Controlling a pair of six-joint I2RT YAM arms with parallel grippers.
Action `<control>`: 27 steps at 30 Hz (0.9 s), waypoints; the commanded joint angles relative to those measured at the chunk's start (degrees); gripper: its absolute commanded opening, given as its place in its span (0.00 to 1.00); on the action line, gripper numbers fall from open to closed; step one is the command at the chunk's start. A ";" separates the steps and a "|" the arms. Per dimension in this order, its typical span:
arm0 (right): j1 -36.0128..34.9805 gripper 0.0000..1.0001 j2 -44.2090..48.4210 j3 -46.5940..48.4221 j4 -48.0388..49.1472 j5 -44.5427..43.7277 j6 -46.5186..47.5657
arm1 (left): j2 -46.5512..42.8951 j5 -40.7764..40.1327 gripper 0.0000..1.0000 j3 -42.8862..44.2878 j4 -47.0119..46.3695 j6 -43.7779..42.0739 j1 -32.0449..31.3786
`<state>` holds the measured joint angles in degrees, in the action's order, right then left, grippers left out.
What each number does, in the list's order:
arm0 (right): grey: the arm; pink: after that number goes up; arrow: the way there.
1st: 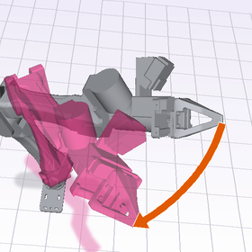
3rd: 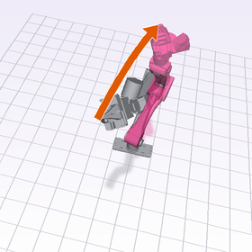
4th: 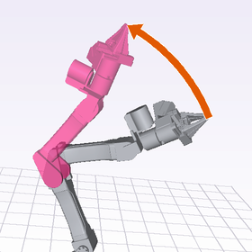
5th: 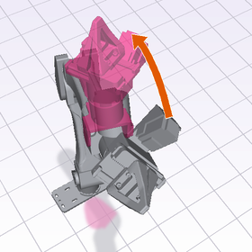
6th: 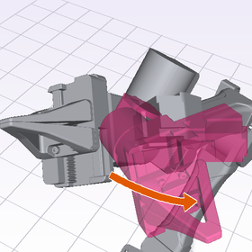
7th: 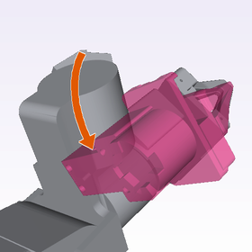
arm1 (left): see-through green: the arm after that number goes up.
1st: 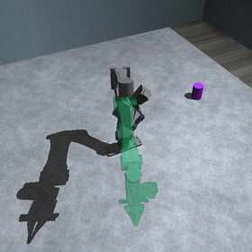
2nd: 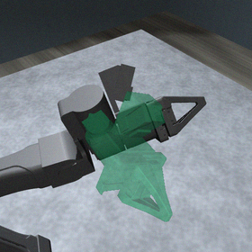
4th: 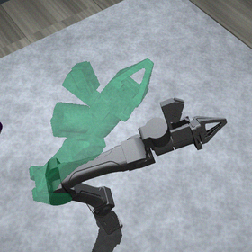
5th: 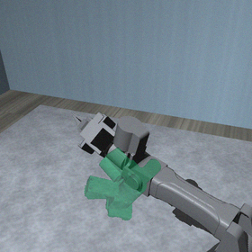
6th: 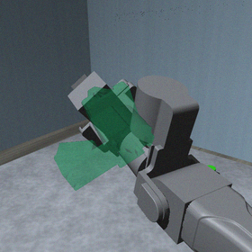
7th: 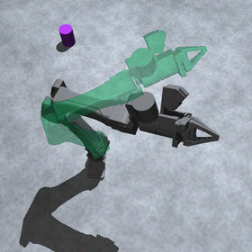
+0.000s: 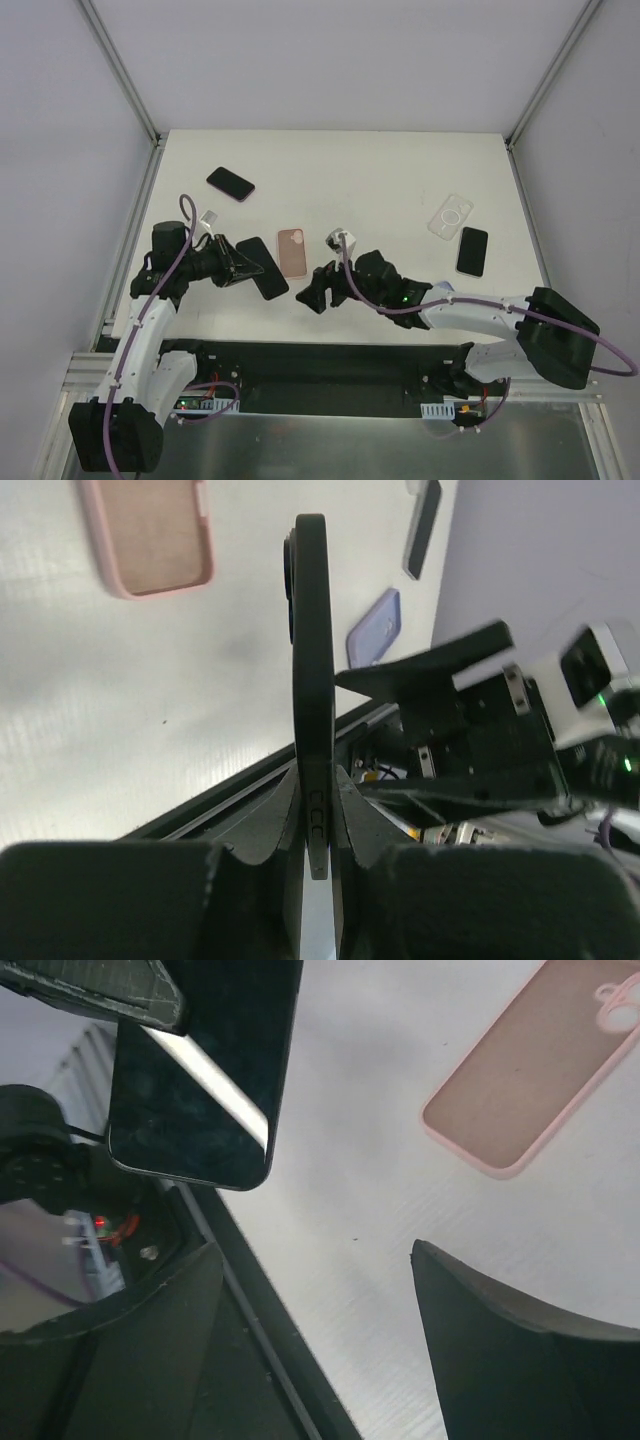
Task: Put the phone into the phone case
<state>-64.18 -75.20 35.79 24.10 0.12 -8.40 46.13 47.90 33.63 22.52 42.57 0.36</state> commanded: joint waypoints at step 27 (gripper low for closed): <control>14.70 0.18 -25.44 2.18 63.62 39.52 -48.20 | 0.62 19.86 0.00 -5.85 -24.54 2.87 -0.19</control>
<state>-49.80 -101.75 37.30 71.42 38.50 -55.79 46.28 63.18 27.62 3.60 44.58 0.34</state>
